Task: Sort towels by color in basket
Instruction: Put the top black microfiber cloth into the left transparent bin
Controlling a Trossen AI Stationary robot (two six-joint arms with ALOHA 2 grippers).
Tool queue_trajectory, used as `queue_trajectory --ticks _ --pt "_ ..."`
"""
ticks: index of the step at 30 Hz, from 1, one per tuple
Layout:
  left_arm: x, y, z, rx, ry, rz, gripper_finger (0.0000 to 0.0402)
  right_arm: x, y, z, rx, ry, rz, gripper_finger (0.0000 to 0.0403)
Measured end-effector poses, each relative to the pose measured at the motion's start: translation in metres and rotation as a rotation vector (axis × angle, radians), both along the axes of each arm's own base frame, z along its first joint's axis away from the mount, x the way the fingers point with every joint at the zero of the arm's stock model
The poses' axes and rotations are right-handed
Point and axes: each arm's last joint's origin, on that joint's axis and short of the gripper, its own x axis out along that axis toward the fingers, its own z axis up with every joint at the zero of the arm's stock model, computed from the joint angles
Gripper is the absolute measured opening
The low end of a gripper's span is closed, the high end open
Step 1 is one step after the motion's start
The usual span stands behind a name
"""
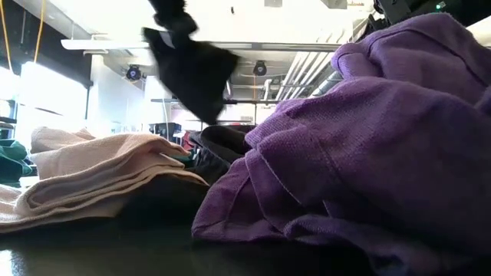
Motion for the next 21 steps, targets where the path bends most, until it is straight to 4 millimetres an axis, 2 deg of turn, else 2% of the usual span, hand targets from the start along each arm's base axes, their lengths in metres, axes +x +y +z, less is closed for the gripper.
queue_trajectory --ticks 4,9,15,21 --pt "-0.062 0.011 0.009 -0.032 -0.103 0.188 0.0007 -0.001 0.001 0.0 -0.016 0.008 0.008 0.0158" --pt "-0.115 0.023 0.01 0.025 -0.261 0.328 0.0007 -0.001 0.001 0.0 -0.036 0.021 0.012 0.0158" --pt "-0.142 0.035 -0.015 0.022 -0.313 0.407 0.0007 0.0 0.0 0.0 -0.041 0.024 0.007 0.0158" --pt "-0.148 0.042 -0.052 -0.034 -0.343 0.466 0.0008 0.0 0.0 0.0 -0.037 0.021 0.006 0.0158"
